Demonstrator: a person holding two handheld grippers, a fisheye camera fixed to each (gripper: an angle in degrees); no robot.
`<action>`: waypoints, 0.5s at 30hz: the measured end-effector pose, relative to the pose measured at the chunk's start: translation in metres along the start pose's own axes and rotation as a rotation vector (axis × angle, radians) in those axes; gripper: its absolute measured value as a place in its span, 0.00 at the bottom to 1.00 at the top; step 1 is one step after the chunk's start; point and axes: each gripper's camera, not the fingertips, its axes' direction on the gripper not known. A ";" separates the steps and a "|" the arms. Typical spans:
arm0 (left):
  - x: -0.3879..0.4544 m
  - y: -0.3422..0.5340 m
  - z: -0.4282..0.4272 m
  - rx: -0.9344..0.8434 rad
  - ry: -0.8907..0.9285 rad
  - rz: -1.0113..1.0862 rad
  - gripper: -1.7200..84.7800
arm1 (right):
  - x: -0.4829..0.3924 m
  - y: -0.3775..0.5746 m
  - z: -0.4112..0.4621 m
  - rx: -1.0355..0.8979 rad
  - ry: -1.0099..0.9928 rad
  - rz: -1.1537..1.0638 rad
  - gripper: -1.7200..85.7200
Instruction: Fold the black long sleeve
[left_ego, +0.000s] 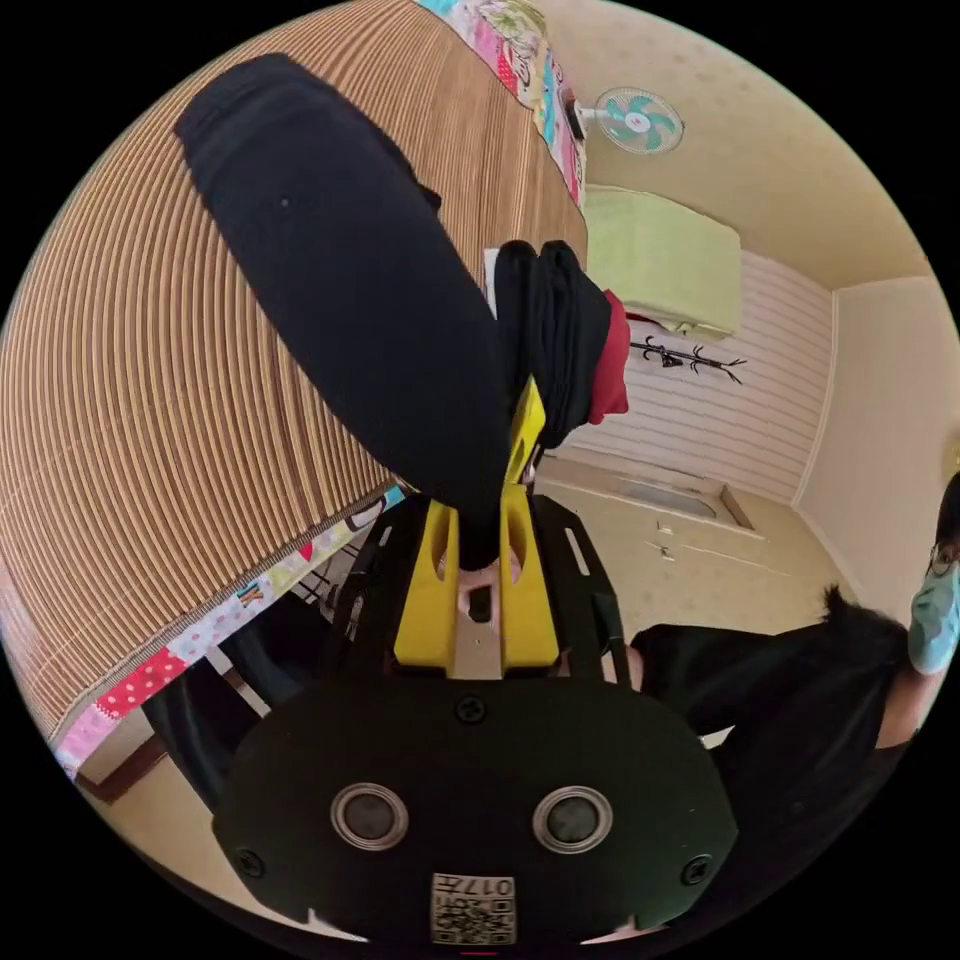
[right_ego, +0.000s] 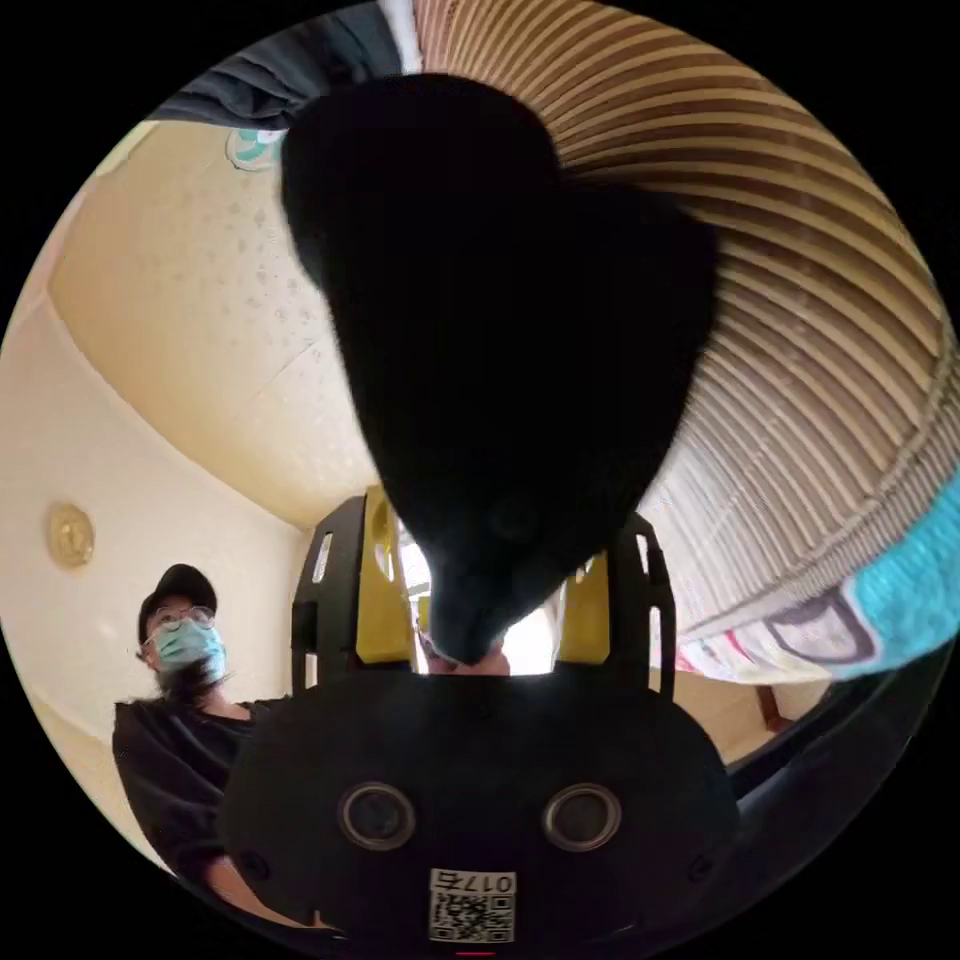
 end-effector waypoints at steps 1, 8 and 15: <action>0.015 0.017 -0.003 0.000 -0.024 0.028 0.09 | -0.003 0.000 0.006 -0.041 -0.013 -0.031 0.25; 0.081 0.036 -0.062 0.028 0.035 0.295 0.16 | -0.139 -0.023 0.040 -0.210 -0.025 -0.444 0.23; 0.105 0.053 -0.112 0.030 -0.162 0.316 0.17 | -0.305 -0.063 0.006 -0.329 0.158 -0.810 0.20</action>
